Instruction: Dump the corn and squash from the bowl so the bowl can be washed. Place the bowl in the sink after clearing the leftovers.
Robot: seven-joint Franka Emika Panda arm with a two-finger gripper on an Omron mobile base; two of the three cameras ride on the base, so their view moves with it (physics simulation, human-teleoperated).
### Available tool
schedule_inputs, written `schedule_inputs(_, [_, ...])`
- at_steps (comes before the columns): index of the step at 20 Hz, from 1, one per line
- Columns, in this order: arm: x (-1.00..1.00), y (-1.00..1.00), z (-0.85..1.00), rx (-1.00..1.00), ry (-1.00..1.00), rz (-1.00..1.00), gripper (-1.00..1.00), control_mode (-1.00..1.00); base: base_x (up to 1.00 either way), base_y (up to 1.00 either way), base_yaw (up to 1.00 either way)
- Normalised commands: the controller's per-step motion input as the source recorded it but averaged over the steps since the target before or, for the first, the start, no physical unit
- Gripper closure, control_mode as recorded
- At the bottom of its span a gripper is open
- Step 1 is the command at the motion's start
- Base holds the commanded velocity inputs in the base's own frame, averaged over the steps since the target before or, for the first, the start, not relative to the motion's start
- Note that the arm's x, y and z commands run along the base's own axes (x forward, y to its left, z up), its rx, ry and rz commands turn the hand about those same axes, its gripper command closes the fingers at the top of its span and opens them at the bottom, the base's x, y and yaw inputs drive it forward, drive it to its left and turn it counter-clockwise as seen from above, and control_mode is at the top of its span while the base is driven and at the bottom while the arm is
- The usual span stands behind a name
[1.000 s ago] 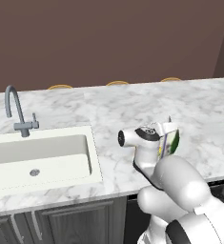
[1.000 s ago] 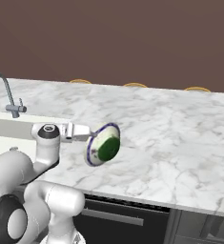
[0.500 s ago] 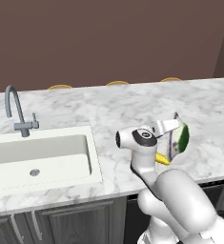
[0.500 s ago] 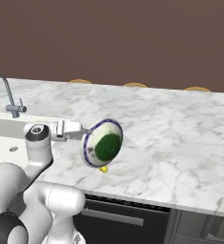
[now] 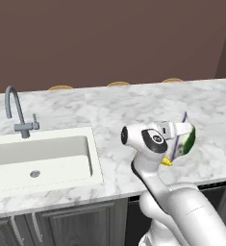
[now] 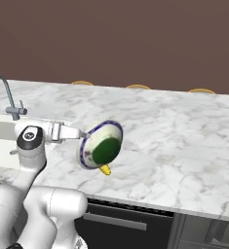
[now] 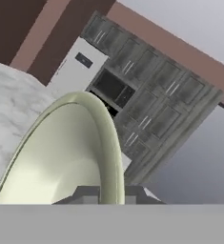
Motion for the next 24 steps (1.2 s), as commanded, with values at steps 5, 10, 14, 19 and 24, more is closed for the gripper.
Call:
schedule_inputs(5, [-0.14, 0.00, 0.36, 0.47, -0.20, 0.09, 1.00, -1.00, 0.00, 0.00, 0.00])
schedule_inputs(10, [0.10, 0.20, 0.47, 0.44, -0.03, 0.12, 1.00, -1.00, 0.00, 0.00, 0.00])
schedule_inputs(14, [0.07, 0.34, 0.37, 0.46, 0.00, 0.15, 1.00, -1.00, 0.00, 0.00, 0.00])
schedule_inputs(19, [0.11, 0.44, -0.02, 0.50, 0.00, 0.21, 1.00, -1.00, 0.00, 0.00, 0.00])
schedule_inputs(24, [0.56, 0.62, -0.37, 0.59, 0.07, 0.36, 1.00, -1.00, 0.00, 0.00, 0.00])
